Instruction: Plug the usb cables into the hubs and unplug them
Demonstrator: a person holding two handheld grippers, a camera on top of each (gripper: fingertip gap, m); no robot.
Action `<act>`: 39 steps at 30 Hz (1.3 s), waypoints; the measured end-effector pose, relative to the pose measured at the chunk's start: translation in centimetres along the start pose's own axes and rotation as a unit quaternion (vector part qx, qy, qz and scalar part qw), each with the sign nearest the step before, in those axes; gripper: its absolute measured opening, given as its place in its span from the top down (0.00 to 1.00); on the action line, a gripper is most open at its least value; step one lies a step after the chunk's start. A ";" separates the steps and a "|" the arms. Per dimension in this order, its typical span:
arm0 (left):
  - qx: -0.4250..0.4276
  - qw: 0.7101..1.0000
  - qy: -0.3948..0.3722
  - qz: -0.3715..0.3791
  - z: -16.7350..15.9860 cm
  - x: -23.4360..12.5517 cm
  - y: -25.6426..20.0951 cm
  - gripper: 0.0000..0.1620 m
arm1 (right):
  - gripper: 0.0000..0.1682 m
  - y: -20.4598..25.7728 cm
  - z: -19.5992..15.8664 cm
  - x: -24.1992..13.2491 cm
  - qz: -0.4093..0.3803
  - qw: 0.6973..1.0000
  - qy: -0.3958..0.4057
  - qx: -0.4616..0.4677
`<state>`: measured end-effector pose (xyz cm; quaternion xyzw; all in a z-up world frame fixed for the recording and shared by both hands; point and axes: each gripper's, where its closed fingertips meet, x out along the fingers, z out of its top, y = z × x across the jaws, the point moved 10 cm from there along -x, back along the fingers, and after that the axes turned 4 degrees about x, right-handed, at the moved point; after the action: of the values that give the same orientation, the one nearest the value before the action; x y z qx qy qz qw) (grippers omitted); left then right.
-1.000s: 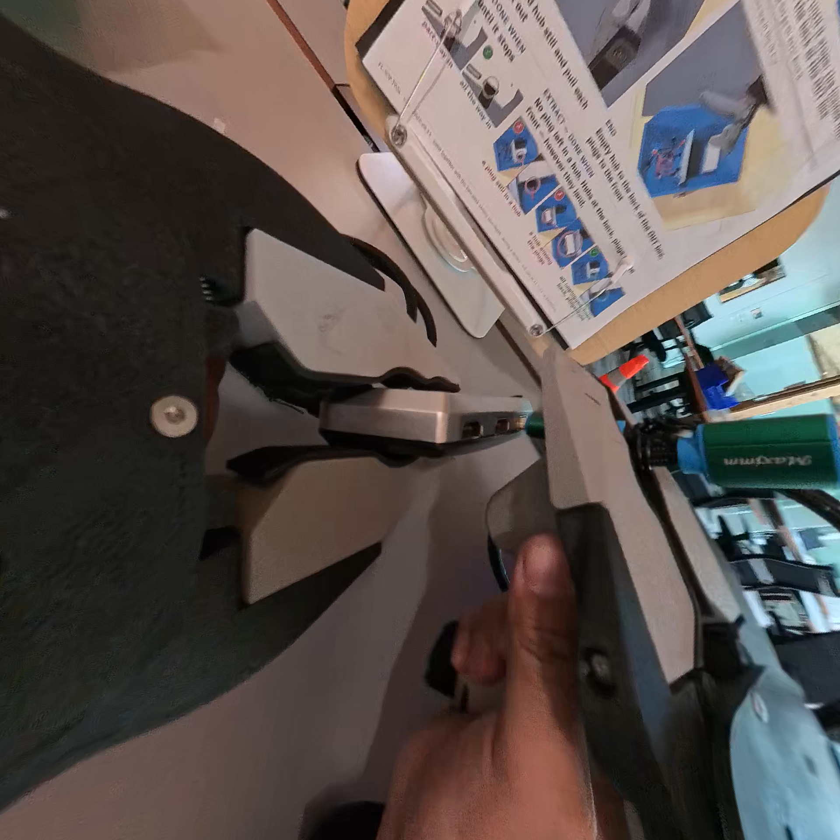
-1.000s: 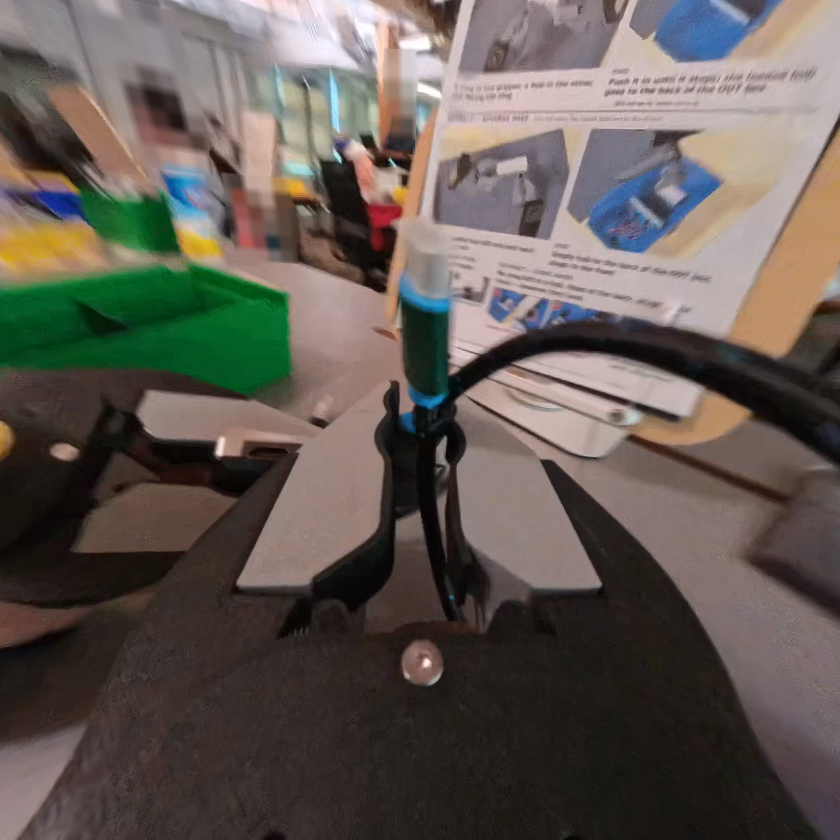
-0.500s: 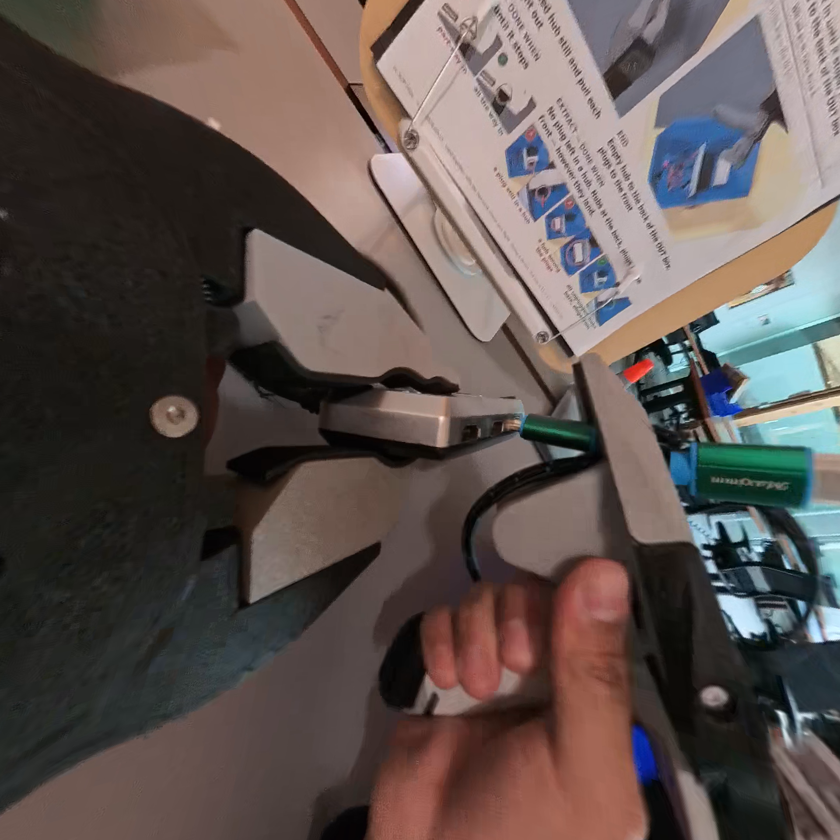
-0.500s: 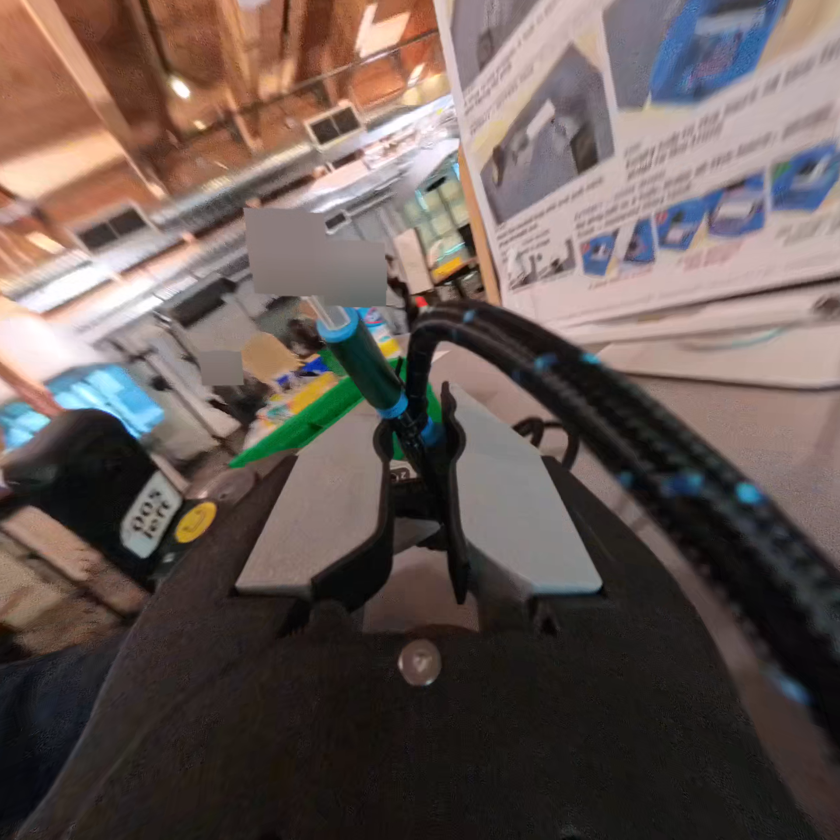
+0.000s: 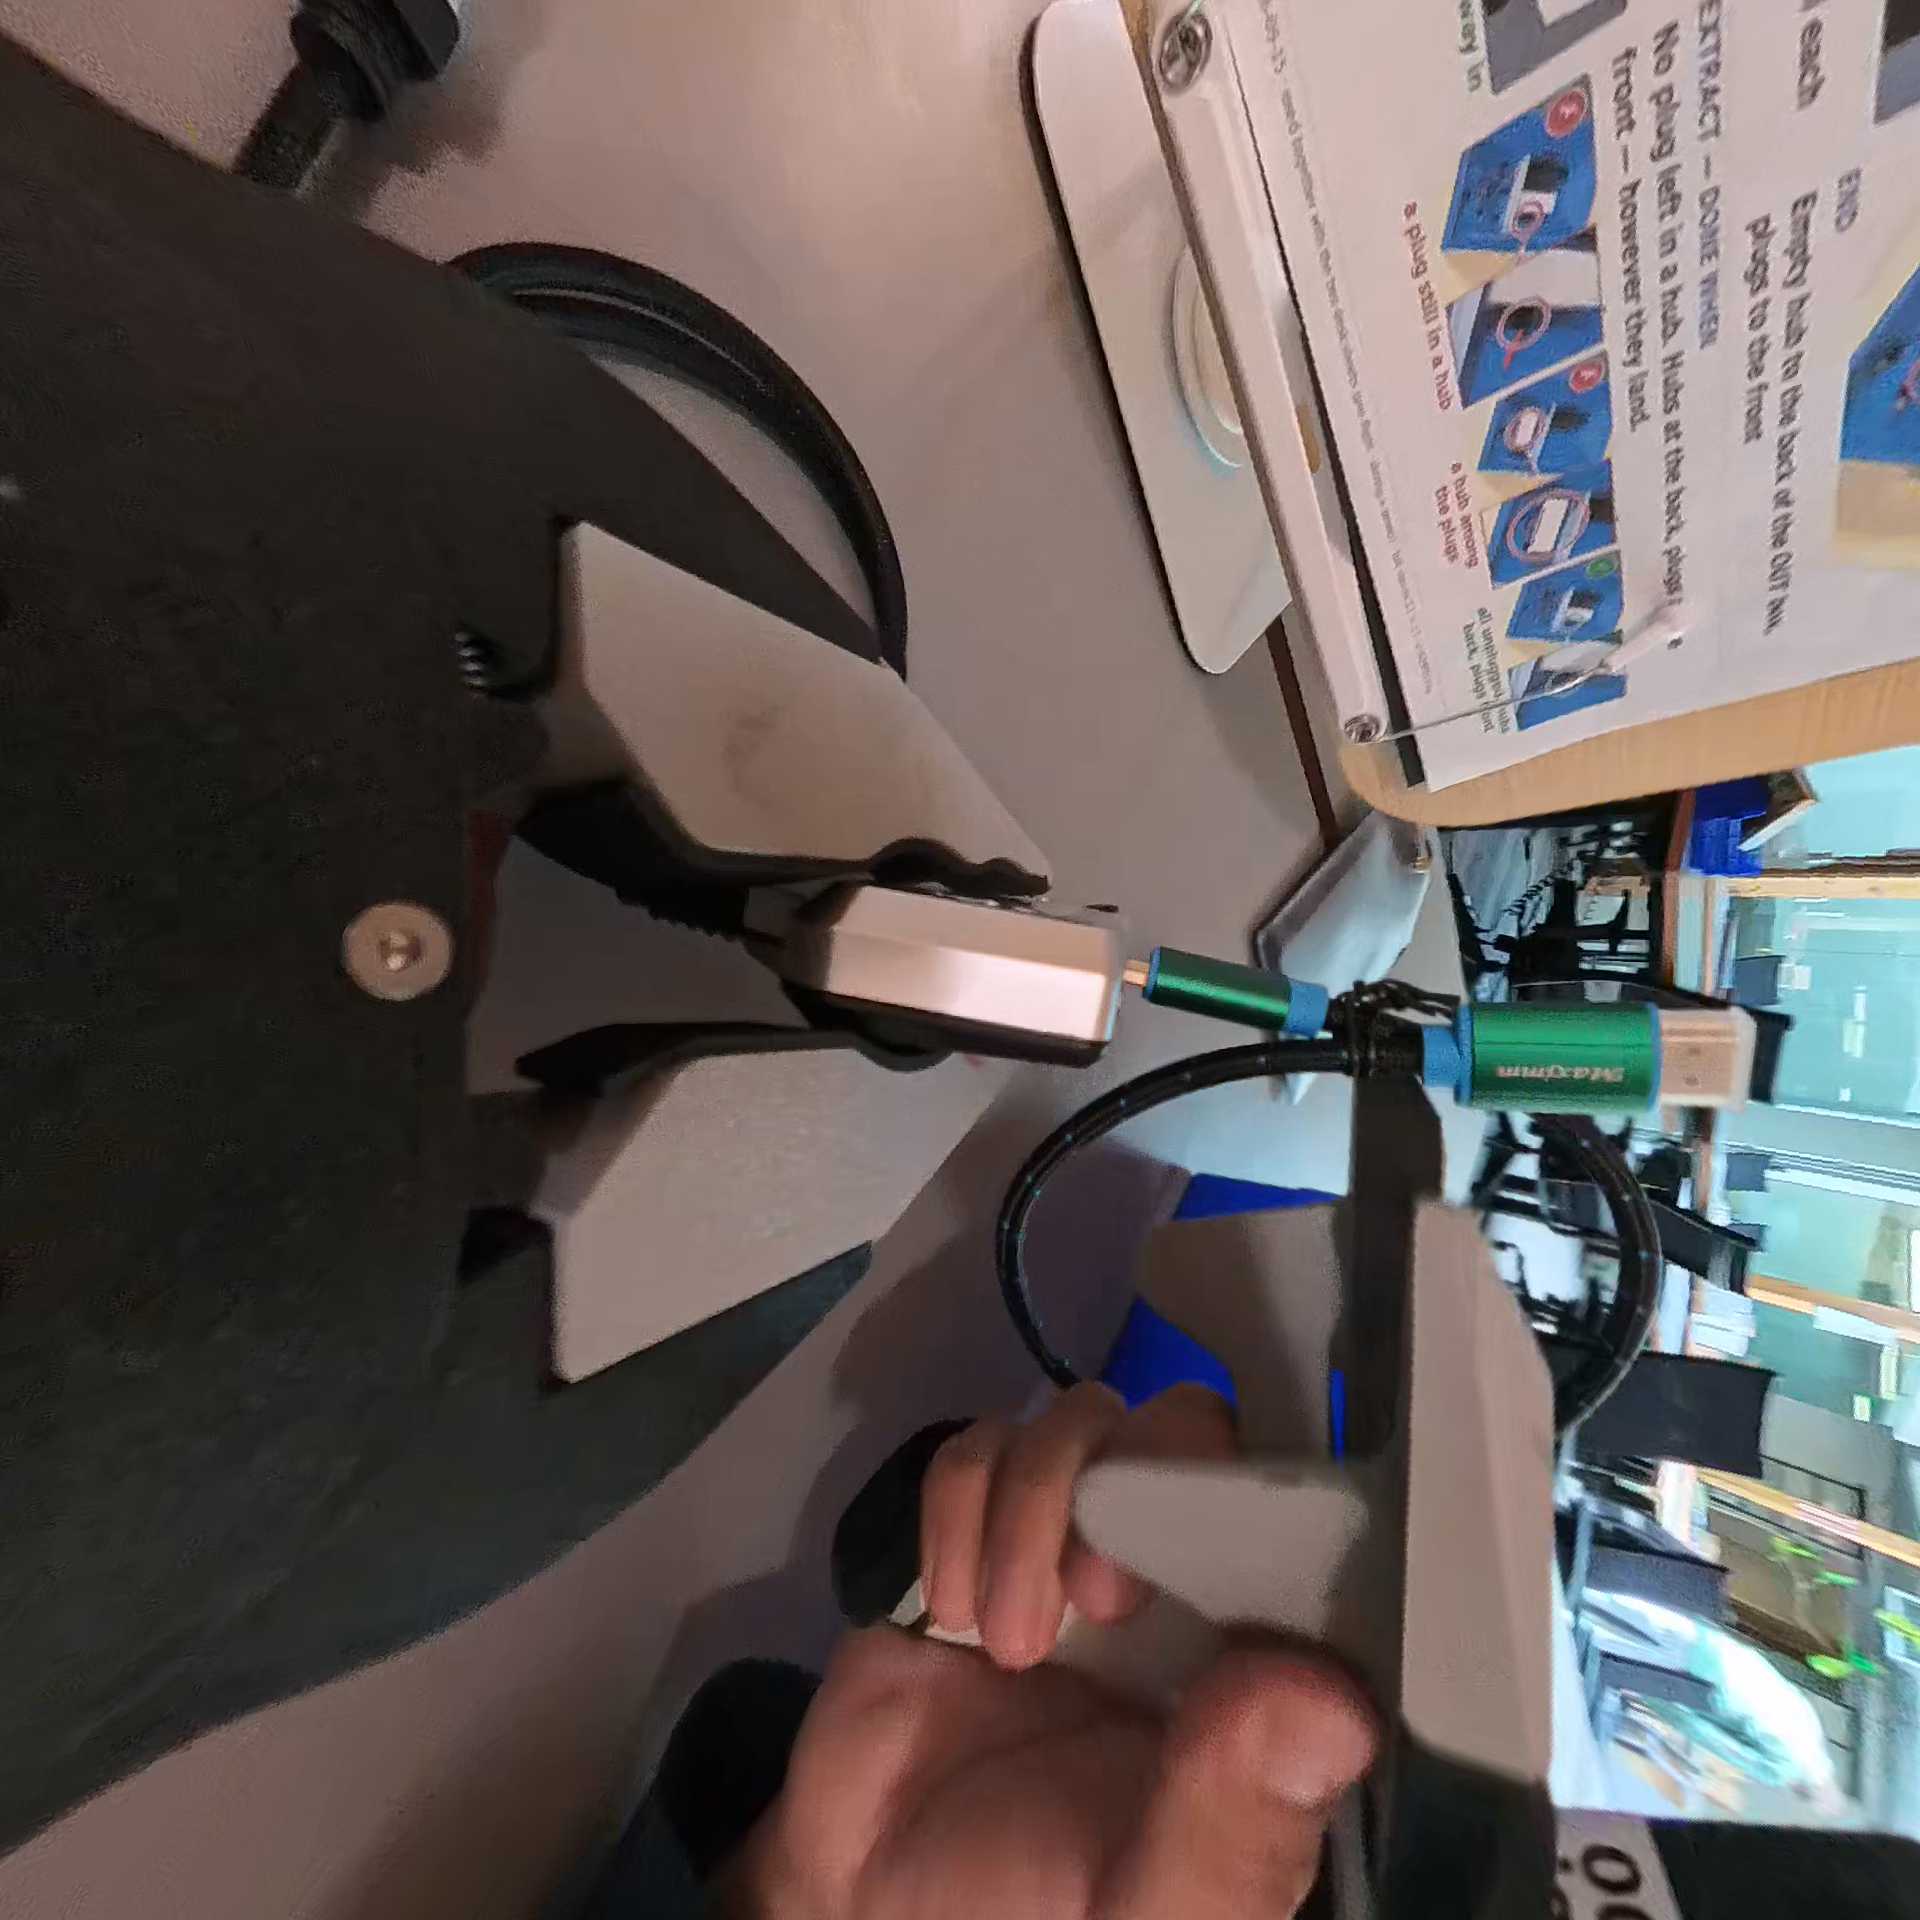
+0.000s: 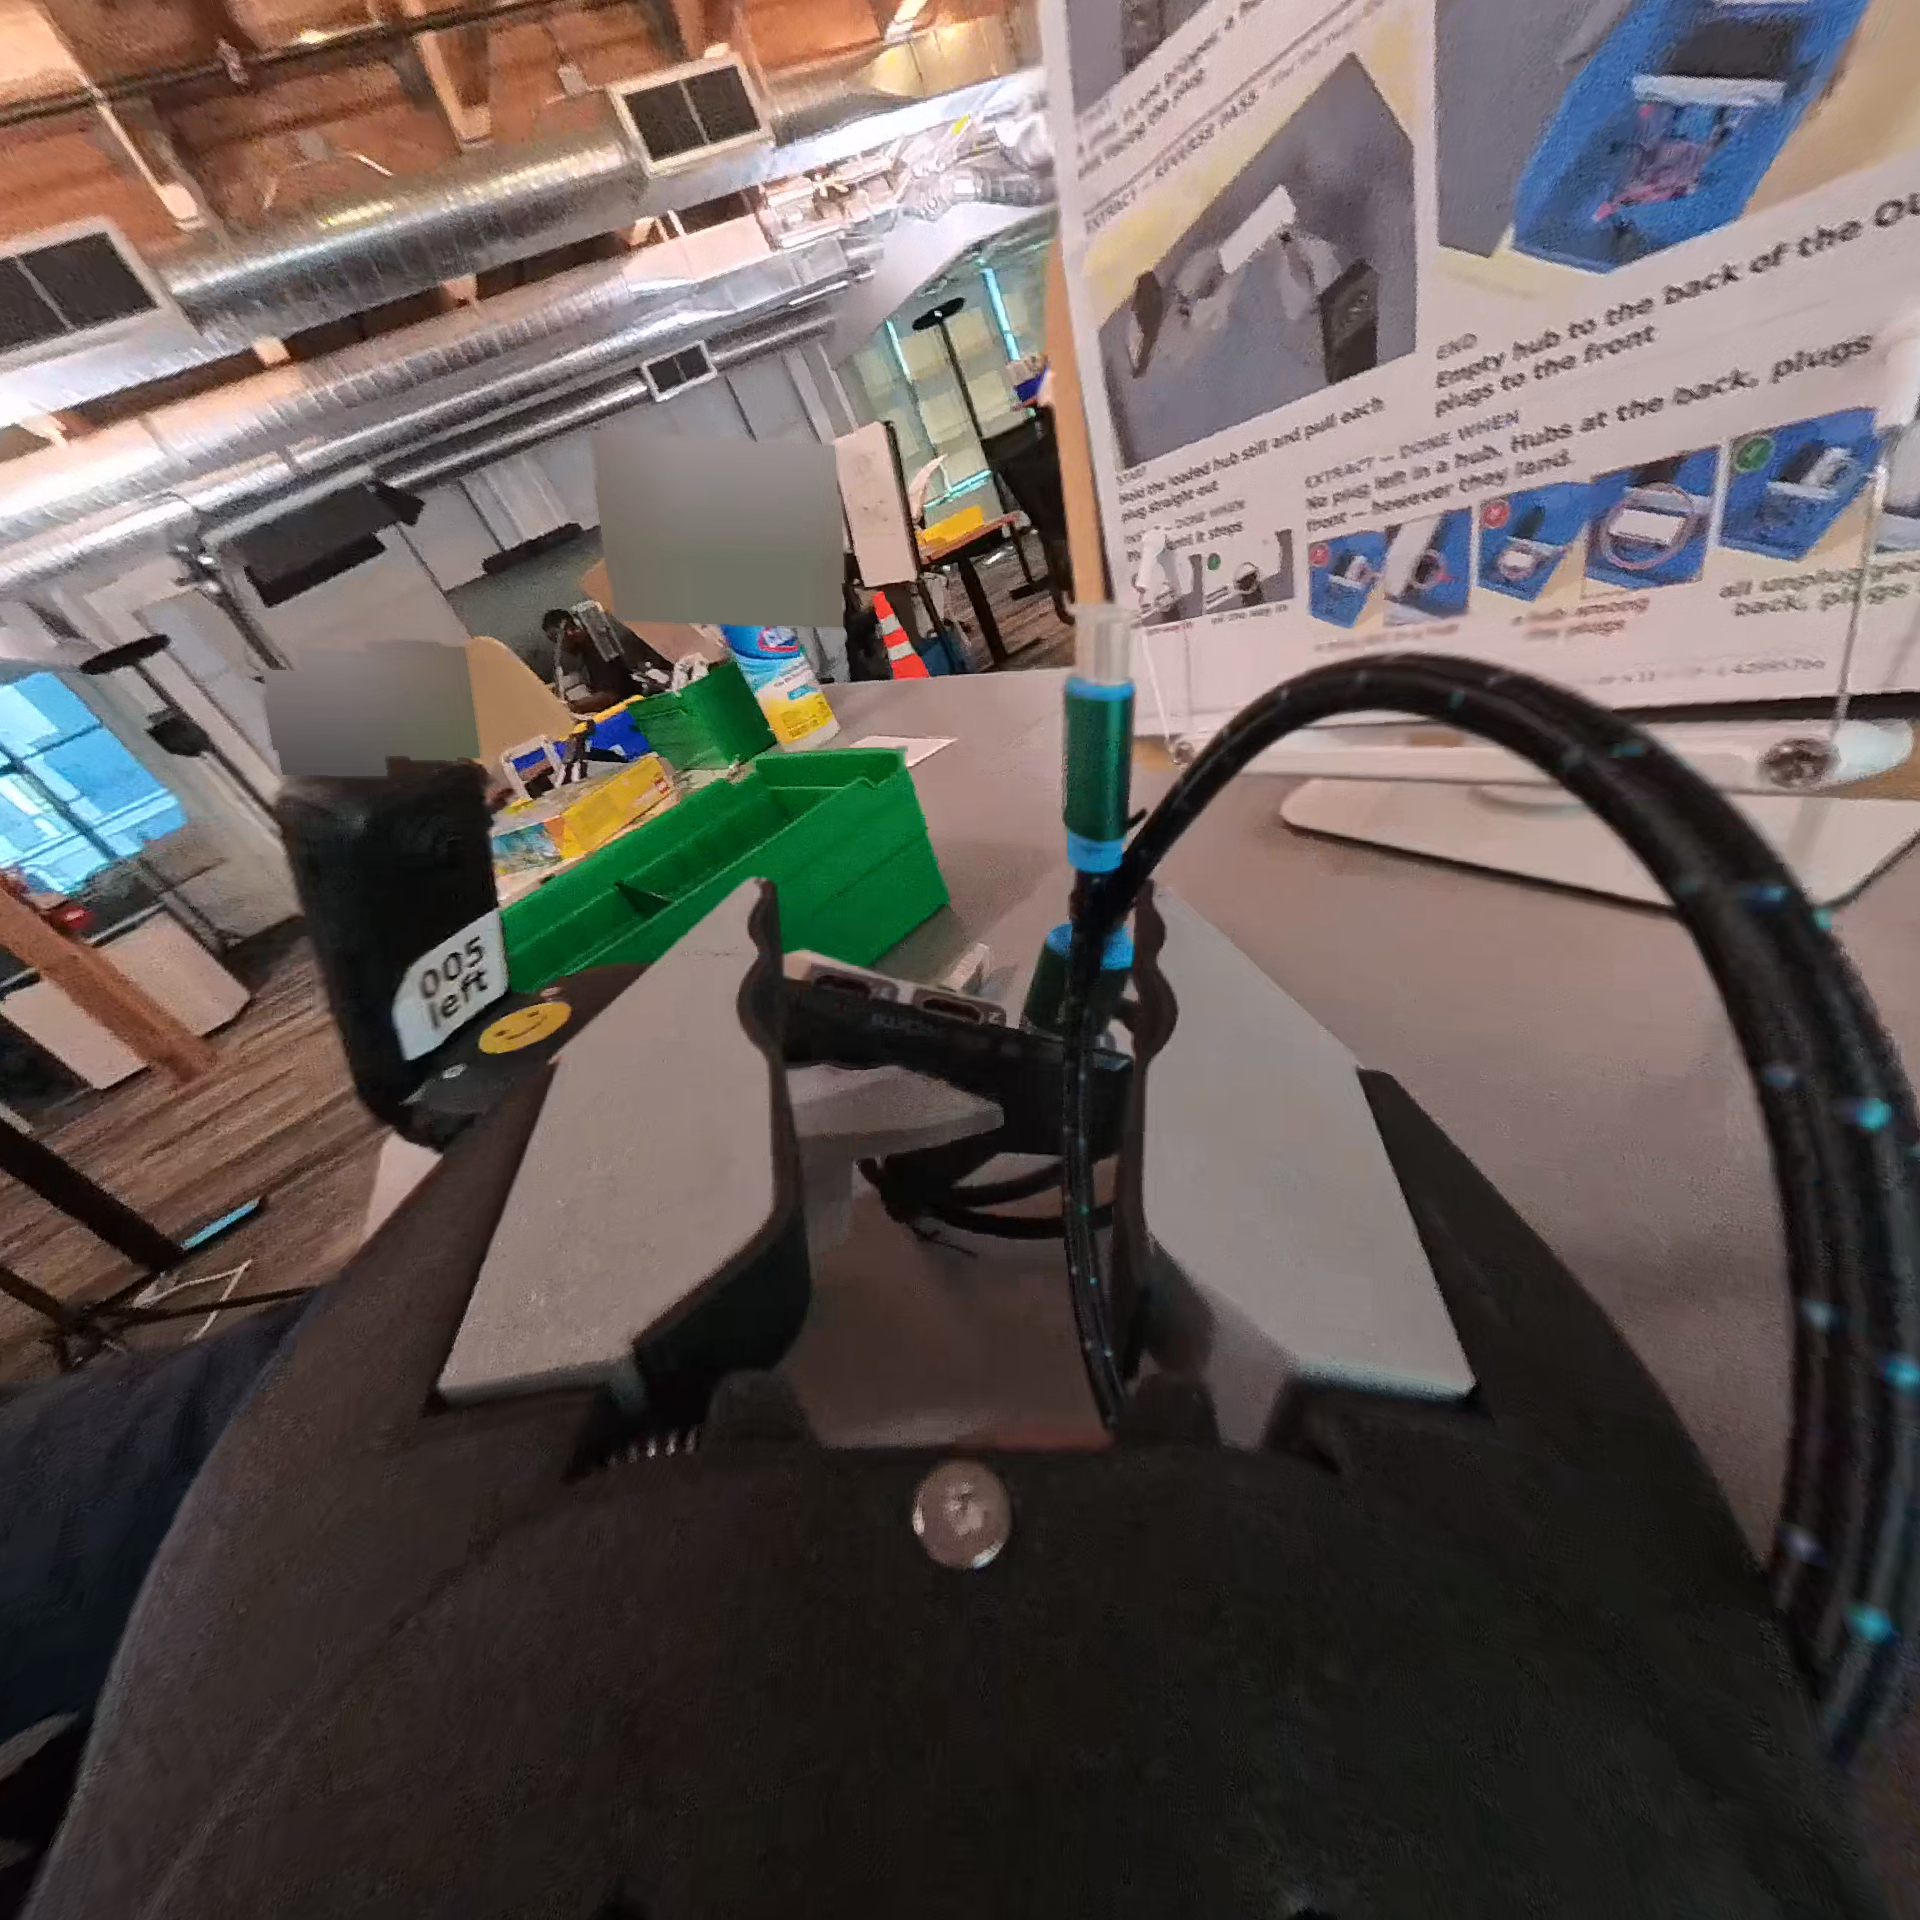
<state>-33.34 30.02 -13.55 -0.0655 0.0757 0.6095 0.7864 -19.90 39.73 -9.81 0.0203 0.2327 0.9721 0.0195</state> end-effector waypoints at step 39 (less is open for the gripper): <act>-0.300 0.827 -0.081 -0.468 0.9 -2.1 0.5 0.86 | 0.95 2.0 0.2 -1.2 0.289 0.956 0.046 0.034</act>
<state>-34.28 28.35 -12.25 -0.2765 -0.2147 0.1637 0.9223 -18.75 37.99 -8.73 0.0425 0.2504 0.9276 -0.2741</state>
